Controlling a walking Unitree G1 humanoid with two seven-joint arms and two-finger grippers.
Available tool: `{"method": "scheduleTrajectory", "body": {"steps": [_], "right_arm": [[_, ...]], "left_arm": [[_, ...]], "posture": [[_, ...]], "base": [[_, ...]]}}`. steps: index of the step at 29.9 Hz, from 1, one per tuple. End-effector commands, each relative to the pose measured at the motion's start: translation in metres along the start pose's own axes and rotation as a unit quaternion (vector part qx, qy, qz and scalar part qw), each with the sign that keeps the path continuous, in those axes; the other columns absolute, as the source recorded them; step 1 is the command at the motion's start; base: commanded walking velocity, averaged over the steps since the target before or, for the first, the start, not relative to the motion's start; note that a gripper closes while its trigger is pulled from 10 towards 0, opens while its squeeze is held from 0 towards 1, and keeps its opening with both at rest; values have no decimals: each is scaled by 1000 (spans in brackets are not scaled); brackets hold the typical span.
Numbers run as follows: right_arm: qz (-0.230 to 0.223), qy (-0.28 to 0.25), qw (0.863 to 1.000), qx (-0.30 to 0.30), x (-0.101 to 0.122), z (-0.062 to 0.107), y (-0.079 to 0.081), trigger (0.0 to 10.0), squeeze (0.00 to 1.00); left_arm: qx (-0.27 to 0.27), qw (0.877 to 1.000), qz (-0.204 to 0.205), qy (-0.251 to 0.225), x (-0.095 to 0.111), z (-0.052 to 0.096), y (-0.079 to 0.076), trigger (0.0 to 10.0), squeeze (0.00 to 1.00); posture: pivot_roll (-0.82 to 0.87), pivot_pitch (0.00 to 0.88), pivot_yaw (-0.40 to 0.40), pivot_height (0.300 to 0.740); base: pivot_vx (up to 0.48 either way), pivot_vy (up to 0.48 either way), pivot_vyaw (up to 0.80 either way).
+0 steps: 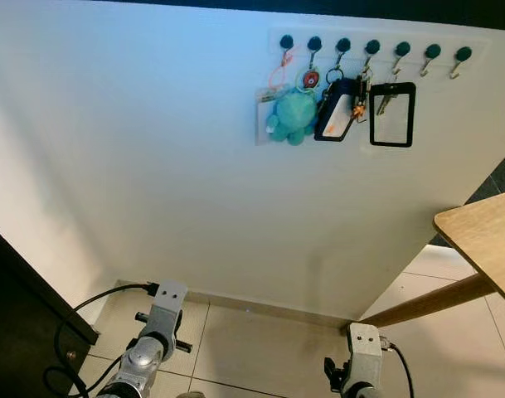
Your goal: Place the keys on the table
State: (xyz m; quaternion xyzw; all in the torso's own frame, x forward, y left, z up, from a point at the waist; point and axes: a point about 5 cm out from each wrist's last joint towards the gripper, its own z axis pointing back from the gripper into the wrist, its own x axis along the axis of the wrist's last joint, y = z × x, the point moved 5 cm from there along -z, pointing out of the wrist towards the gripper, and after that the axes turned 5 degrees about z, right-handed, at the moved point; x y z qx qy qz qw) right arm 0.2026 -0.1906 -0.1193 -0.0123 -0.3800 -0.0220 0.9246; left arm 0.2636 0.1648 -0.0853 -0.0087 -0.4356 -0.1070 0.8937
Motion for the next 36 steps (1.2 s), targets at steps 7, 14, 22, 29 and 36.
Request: {"method": "scheduleTrajectory", "body": {"steps": [7,14,22,29,36], "right_arm": [[-1,-38,999,4,19,-4,1,10000,0],[18,-187,982,12,105,-9,0,10000,0],[34,-388,920,32,209,19,10,10000,0],[53,-574,817,-16,303,84,-1,10000,0],[40,-663,747,-31,336,134,-7,10000,1000]], "left_arm": [[13,1000,26,8,-3,0,5,10000,0],[9,1000,28,-9,11,-4,6,10000,0],[-34,995,13,-93,56,-8,0,10000,0],[-132,953,-13,-272,131,15,-21,10000,0],[-150,920,-24,-361,167,42,-32,10000,0]], "posture": [[73,33,-6,740],[64,42,2,740],[61,45,3,740],[57,51,0,740],[51,49,-3,740]], "base": [[0,-69,0],[0,0,0],[0,0,0],[0,0,0],[0,0,0]]}}
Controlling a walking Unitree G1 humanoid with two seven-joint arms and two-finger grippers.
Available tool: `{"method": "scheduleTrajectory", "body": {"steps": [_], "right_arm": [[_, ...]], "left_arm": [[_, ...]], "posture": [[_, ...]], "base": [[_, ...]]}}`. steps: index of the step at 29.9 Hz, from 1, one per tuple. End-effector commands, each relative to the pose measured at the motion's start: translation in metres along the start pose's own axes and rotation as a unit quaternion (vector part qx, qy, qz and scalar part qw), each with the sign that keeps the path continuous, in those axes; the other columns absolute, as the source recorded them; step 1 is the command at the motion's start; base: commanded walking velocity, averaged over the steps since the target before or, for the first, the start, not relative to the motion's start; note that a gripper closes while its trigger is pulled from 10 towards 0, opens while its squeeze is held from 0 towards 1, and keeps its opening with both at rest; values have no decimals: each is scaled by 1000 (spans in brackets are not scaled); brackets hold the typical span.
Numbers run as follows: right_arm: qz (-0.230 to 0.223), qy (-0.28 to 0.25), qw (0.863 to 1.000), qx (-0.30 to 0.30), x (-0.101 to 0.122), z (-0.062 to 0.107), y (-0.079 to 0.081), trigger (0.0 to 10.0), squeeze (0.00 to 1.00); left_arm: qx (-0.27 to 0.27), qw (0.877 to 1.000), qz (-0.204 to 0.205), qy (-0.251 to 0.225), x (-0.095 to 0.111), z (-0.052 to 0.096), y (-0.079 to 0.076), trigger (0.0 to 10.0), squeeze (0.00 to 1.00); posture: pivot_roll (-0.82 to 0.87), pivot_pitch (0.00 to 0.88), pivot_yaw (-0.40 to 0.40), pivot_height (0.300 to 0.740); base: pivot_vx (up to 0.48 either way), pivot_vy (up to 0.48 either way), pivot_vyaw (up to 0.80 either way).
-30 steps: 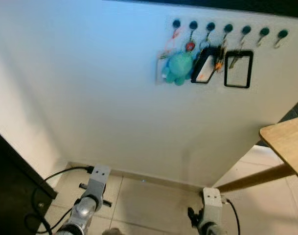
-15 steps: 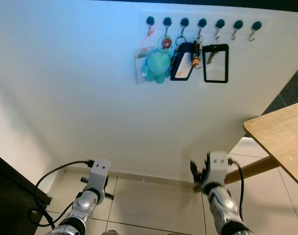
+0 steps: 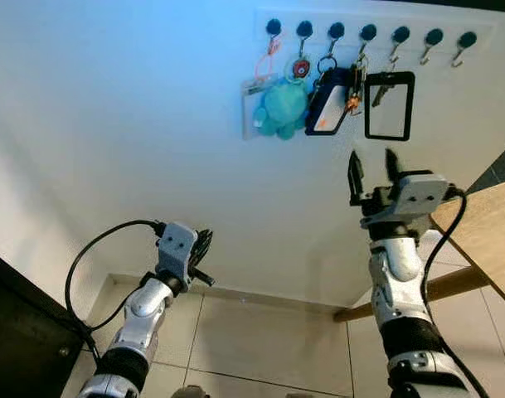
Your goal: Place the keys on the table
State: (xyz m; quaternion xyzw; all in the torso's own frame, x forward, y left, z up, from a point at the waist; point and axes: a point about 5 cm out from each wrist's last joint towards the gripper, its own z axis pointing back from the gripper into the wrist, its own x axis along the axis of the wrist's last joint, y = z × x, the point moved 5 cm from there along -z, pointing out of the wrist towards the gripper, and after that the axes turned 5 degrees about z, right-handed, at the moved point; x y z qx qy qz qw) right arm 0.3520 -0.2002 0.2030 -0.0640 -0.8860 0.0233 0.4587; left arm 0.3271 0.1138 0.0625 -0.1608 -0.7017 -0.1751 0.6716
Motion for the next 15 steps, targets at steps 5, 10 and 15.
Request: {"method": "scheduleTrajectory", "body": {"steps": [5,10,15], "right_arm": [[10,-50,997,-53,33,-11,-22,10000,553],[-11,-53,995,-79,41,-23,-41,10000,0],[4,-45,996,-75,43,-31,-52,10000,0]], "left_arm": [[-38,998,-11,-47,25,-3,-19,10000,0],[-39,997,-8,-70,41,-9,-23,10000,0],[-45,996,-7,-75,48,-12,-27,10000,0]], "posture": [[43,41,-3,740],[37,34,-3,740],[32,31,-7,740]], "base": [[0,0,0],[0,0,0],[0,0,0]]}}
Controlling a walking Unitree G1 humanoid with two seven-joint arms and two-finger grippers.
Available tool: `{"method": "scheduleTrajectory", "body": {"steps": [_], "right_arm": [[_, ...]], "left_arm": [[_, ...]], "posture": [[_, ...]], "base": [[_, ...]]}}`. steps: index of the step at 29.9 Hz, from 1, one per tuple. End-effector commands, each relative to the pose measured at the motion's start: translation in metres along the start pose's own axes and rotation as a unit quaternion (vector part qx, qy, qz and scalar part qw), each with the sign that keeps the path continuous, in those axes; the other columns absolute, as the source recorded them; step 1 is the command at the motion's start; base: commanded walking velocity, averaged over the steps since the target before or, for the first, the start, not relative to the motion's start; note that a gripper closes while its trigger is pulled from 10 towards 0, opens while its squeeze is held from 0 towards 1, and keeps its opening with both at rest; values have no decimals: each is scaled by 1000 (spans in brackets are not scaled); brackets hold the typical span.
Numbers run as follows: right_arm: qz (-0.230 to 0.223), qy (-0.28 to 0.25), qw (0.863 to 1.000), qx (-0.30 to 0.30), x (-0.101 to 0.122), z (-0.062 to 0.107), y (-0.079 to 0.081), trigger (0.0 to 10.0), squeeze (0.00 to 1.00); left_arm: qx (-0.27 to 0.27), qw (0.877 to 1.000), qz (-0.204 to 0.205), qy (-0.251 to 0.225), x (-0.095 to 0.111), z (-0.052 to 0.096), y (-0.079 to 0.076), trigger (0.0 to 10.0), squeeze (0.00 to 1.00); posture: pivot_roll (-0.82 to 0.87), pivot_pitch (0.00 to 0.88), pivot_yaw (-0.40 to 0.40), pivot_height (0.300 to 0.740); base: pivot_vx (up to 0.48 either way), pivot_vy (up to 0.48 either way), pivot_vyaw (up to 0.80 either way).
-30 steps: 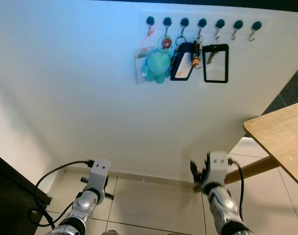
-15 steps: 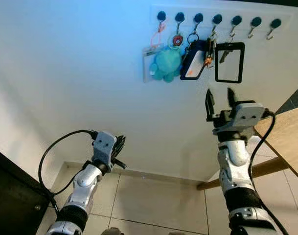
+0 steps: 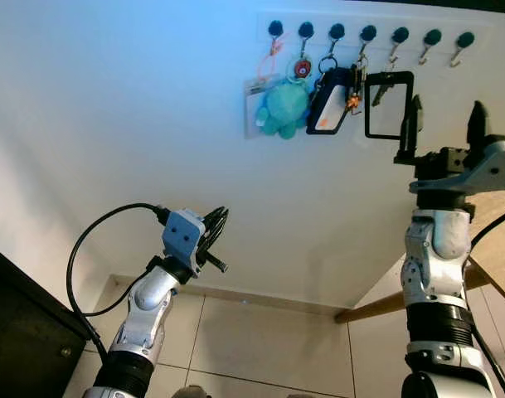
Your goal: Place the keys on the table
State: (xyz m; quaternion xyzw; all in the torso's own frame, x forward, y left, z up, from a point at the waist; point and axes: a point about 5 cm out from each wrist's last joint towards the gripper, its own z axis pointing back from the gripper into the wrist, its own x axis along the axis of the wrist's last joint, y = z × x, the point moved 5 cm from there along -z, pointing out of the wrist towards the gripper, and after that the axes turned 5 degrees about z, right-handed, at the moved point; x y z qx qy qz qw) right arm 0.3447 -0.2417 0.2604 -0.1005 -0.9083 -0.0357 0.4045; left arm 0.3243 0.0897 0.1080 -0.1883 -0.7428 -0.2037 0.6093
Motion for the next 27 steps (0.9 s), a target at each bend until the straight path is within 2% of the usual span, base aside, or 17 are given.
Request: {"method": "scheduleTrajectory", "body": {"steps": [1,4,7,11,17,21,27], "right_arm": [[3,11,1000,-3,-2,-5,-8,10000,0],[-1,28,1000,-11,-6,-11,-19,10000,0],[-4,48,999,-4,-12,-14,-22,10000,0],[-28,83,995,37,-24,-21,-20,10000,0],[-39,94,993,64,-27,-27,-18,10000,0],[-64,105,988,90,-31,-34,-16,10000,0],[-59,120,984,114,-35,-40,-14,10000,0]], "left_arm": [[-4,1000,11,-3,3,-4,-5,10000,0],[-5,1000,14,-5,7,-5,-6,10000,0],[-9,1000,19,-11,11,-7,-8,10000,0],[-45,997,58,-38,32,-19,-22,10000,0],[-73,992,82,-63,53,-31,-33,10000,0],[-92,989,83,-83,70,-38,-40,10000,0],[-98,988,85,-84,75,-41,-42,10000,0]], "posture": [[31,31,-8,740],[32,32,-9,740],[32,36,-8,740],[33,38,-9,740],[30,47,-9,740],[30,52,-8,740],[31,57,-6,740]], "base": [[0,0,0],[0,0,0],[0,0,0],[0,0,0],[0,0,0],[0,0,0],[0,0,0]]}}
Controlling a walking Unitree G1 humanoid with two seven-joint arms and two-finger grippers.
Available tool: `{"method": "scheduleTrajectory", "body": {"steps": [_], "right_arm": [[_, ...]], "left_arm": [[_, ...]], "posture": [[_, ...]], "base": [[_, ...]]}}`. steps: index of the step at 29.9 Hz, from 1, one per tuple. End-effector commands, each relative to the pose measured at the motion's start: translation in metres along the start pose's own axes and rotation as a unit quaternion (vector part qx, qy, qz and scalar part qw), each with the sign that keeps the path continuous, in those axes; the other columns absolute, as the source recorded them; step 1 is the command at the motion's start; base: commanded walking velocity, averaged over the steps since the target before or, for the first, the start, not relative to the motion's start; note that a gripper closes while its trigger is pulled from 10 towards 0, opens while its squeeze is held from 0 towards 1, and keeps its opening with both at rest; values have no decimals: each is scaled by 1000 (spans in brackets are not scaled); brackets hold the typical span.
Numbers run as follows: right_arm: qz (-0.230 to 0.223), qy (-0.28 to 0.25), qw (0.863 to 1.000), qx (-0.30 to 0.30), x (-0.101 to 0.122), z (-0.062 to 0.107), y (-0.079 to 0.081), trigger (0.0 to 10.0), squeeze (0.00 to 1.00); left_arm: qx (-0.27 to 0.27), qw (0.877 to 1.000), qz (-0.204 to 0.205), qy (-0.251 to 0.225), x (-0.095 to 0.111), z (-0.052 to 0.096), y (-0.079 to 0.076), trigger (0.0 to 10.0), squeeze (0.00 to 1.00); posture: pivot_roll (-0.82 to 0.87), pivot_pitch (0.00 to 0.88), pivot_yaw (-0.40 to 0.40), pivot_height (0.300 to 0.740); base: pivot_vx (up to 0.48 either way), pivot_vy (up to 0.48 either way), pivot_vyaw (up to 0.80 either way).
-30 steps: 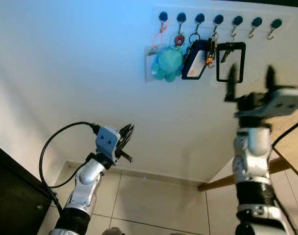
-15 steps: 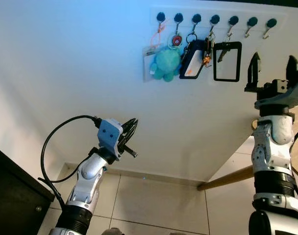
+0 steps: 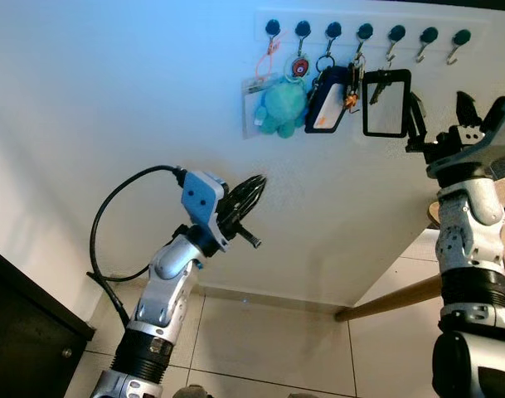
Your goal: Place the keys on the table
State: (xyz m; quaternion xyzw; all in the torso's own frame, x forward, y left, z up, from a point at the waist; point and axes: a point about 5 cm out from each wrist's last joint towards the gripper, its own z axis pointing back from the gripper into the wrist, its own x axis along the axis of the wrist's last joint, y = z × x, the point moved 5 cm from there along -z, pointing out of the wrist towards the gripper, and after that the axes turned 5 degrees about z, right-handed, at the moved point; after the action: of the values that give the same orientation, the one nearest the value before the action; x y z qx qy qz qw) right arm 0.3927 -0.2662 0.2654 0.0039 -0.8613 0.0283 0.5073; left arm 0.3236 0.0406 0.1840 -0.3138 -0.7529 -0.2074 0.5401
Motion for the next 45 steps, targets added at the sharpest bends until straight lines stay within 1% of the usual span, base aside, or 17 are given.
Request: {"method": "scheduleTrajectory", "body": {"steps": [1,8,13,18,22,30,31,32,34,35,36,37,38,39,40,41,45], "right_arm": [[2,14,1000,7,-4,-1,-1,10000,0],[-2,49,998,41,-14,-10,3,10000,0],[3,75,993,86,-23,-13,16,10000,0],[-2,76,992,104,-24,-14,22,10000,0],[-4,73,989,131,-25,-15,33,10000,0],[-4,77,988,132,-28,-16,36,9922,0],[-2,82,988,128,-30,-15,35,7059,0],[-1,85,989,125,-31,-14,34,5765,0],[0,87,989,123,-32,-14,33,5765,0],[0,89,989,121,-33,-14,32,4157,0],[-1,90,989,120,-33,-13,30,2118,0],[-1,90,989,120,-33,-13,30,2118,0],[-1,91,989,119,-33,-13,29,745,0],[-1,91,989,119,-33,-13,29,745,0],[-1,92,989,118,-33,-13,28,118,0],[-1,92,989,116,-33,-13,27,0,0],[-2,94,989,112,-34,-12,25,0,0]], "left_arm": [[-7,1000,10,-2,1,-3,-5,10000,0],[-3,1000,9,1,3,-3,-3,10000,0],[2,1000,7,9,2,-3,-2,10000,0],[5,1000,10,9,2,-3,-1,10000,0],[10,1000,7,15,-1,-4,0,10000,0],[14,1000,9,16,1,-6,1,10000,0],[14,1000,10,13,3,-7,1,10000,0],[14,1000,11,11,4,-7,0,10000,0],[14,1000,12,10,5,-8,0,10000,0],[8,1000,15,6,7,-8,-1,10000,0],[0,1000,20,1,9,-8,-4,10000,0],[0,1000,20,1,9,-8,-4,10000,0],[-8,1000,24,-4,11,-8,-7,10000,0],[-8,1000,24,-4,11,-8,-7,10000,0],[-12,999,29,-8,13,-8,-8,10000,0],[-13,999,31,-10,13,-8,-8,10000,0],[-14,999,30,-10,14,-8,-9,10000,0]], "posture": [[31,57,-6,740],[41,67,-4,740],[48,71,-6,740],[46,73,-7,740],[41,73,-16,740],[40,79,-16,740],[41,79,-16,740],[44,80,-17,740],[44,80,-17,740],[45,80,-16,740],[47,81,-16,740],[47,81,-16,740],[47,80,-16,740],[47,80,-16,740],[48,80,-15,740],[47,80,-14,740],[47,80,-14,740]], "base": [[0,0,0],[0,0,0],[0,0,0],[0,0,0],[0,0,0],[0,0,0],[0,0,0],[0,0,0],[0,0,0],[0,0,0],[0,0,0],[0,0,0],[0,0,0],[0,0,0],[0,0,0],[0,0,0],[0,0,0]]}}
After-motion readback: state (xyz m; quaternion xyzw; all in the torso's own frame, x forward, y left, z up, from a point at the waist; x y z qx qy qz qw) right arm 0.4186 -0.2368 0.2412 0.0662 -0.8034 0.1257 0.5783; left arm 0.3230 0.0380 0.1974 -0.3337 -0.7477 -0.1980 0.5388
